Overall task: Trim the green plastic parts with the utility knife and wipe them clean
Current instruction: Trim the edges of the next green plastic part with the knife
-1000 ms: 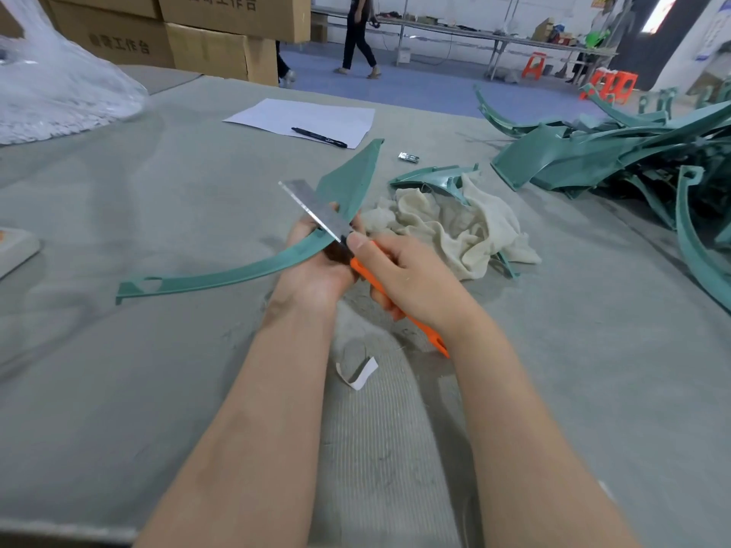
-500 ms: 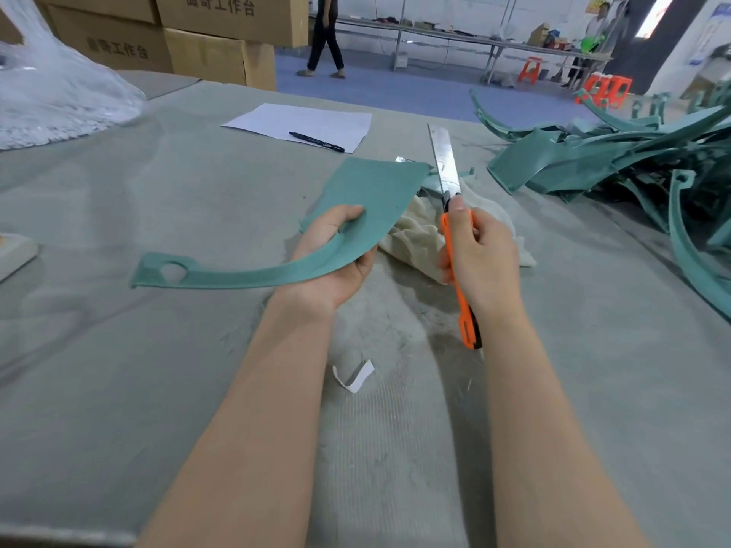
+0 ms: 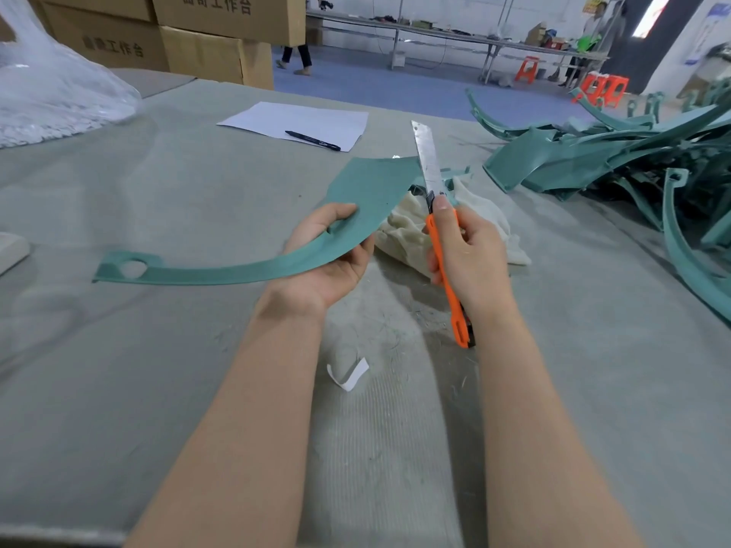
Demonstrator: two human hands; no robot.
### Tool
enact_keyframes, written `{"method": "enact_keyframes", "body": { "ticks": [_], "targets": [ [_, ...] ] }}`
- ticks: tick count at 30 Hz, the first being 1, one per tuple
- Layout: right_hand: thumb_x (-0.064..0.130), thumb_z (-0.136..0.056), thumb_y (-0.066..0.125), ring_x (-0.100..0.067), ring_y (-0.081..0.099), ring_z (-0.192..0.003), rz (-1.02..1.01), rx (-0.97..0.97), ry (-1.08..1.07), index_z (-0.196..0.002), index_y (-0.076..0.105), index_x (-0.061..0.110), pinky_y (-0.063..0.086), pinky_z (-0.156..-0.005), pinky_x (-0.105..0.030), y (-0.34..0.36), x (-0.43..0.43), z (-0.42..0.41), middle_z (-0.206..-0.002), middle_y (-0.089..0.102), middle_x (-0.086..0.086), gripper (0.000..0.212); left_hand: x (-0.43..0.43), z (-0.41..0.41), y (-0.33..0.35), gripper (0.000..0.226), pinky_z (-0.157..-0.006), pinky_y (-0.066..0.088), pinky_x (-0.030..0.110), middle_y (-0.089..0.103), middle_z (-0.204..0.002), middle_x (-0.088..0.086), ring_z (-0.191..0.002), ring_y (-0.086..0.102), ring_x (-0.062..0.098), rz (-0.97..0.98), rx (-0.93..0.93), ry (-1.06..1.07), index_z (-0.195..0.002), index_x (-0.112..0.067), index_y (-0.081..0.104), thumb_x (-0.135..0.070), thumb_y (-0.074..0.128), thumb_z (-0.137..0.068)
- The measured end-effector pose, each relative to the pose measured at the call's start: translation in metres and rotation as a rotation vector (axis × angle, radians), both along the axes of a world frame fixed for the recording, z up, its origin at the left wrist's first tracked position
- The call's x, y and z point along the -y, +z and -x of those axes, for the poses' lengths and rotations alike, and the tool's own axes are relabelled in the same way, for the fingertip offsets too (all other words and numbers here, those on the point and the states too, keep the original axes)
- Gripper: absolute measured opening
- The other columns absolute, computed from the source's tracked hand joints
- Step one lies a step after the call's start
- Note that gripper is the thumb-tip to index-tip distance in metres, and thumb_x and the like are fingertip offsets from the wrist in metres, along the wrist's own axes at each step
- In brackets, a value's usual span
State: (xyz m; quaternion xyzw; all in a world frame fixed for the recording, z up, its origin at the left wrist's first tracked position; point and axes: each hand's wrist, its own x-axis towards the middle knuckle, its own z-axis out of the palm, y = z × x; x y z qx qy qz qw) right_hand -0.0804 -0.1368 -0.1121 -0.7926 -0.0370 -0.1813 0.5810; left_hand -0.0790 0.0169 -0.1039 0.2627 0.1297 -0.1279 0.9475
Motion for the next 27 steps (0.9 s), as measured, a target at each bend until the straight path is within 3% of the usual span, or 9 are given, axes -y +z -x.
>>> {"method": "enact_keyframes", "body": {
  "ticks": [4, 9, 12, 15, 19, 21, 23, 27],
  "targets": [
    [0.044, -0.100, 0.044, -0.013, 0.047, -0.044, 0.020, 0.001, 0.044, -0.082, 0.054, -0.002, 0.041, -0.045, -0.024, 0.000, 0.000, 0.001, -0.055, 0.051, -0.006, 0.050, 0.000, 0.000, -0.001, 0.007, -0.037, 0.041, 0.011, 0.061, -0.082, 0.005, -0.051, 0.060, 0.015, 0.036, -0.009, -0.029, -0.095, -0.010, 0.058, -0.009, 0.057, -0.089],
    [0.045, -0.097, 0.050, -0.012, 0.047, -0.043, 0.073, -0.068, 0.185, -0.069, 0.056, 0.018, 0.042, -0.042, -0.025, -0.002, -0.008, 0.005, -0.048, 0.050, 0.003, 0.039, -0.002, -0.004, -0.003, 0.012, -0.038, 0.040, 0.009, 0.061, -0.086, 0.003, -0.055, 0.058, 0.013, 0.021, -0.033, 0.005, -0.102, -0.013, 0.057, -0.010, 0.055, -0.090],
    [0.044, -0.097, 0.050, -0.010, 0.049, -0.045, 0.154, -0.104, 0.262, -0.072, 0.060, 0.016, 0.044, -0.042, -0.022, 0.000, -0.012, 0.008, -0.048, 0.051, 0.003, 0.039, -0.004, -0.005, -0.004, 0.004, -0.036, 0.038, 0.010, 0.060, -0.077, 0.003, -0.058, 0.056, 0.012, 0.014, -0.043, 0.042, -0.087, -0.010, 0.058, -0.010, 0.055, -0.089],
    [0.043, -0.096, 0.051, -0.012, 0.049, -0.045, 0.183, -0.112, 0.372, -0.068, 0.058, 0.019, 0.042, -0.041, -0.022, 0.001, -0.019, 0.013, -0.052, 0.051, 0.000, 0.038, -0.004, -0.005, -0.004, 0.021, -0.036, 0.043, 0.015, 0.057, -0.062, 0.004, -0.049, 0.055, 0.013, 0.054, -0.052, 0.119, -0.071, -0.006, 0.056, -0.011, 0.054, -0.091],
    [0.041, -0.097, 0.051, -0.017, 0.048, -0.048, 0.242, -0.171, 0.589, -0.065, 0.057, 0.023, 0.042, -0.042, -0.025, -0.001, -0.036, 0.019, -0.053, 0.049, -0.005, 0.037, -0.005, -0.007, -0.008, 0.024, -0.041, 0.046, 0.016, 0.058, -0.072, 0.011, -0.058, 0.059, 0.016, 0.037, -0.001, 0.182, -0.076, -0.002, 0.055, -0.012, 0.046, -0.096],
    [0.040, -0.098, 0.051, -0.017, 0.046, -0.047, 0.231, -0.191, 0.646, -0.065, 0.057, 0.024, 0.042, -0.042, -0.026, 0.000, -0.037, 0.021, -0.051, 0.049, -0.003, 0.037, -0.005, -0.009, -0.009, 0.034, -0.043, 0.044, 0.015, 0.058, -0.066, 0.011, -0.059, 0.054, 0.013, -0.011, 0.035, 0.180, -0.069, -0.001, 0.058, -0.013, 0.043, -0.096],
    [0.039, -0.098, 0.051, -0.012, 0.047, -0.043, 0.181, -0.158, 0.573, -0.065, 0.057, 0.023, 0.042, -0.041, -0.025, 0.004, -0.033, 0.020, -0.047, 0.050, 0.003, 0.037, -0.003, -0.009, -0.007, 0.039, -0.042, 0.041, 0.015, 0.057, -0.051, 0.006, -0.051, 0.053, 0.013, -0.051, 0.047, 0.202, -0.057, -0.006, 0.058, -0.009, 0.045, -0.094],
    [0.047, -0.097, 0.048, -0.011, 0.052, -0.045, -0.010, -0.037, 0.102, -0.079, 0.059, 0.012, 0.044, -0.044, -0.024, 0.008, -0.017, 0.007, -0.054, 0.056, -0.002, 0.041, 0.002, -0.009, -0.005, 0.019, -0.042, 0.045, 0.015, 0.062, -0.063, 0.001, -0.051, 0.058, 0.012, -0.129, 0.022, 0.202, -0.072, -0.011, 0.061, -0.005, 0.056, -0.089]
  ]
}}
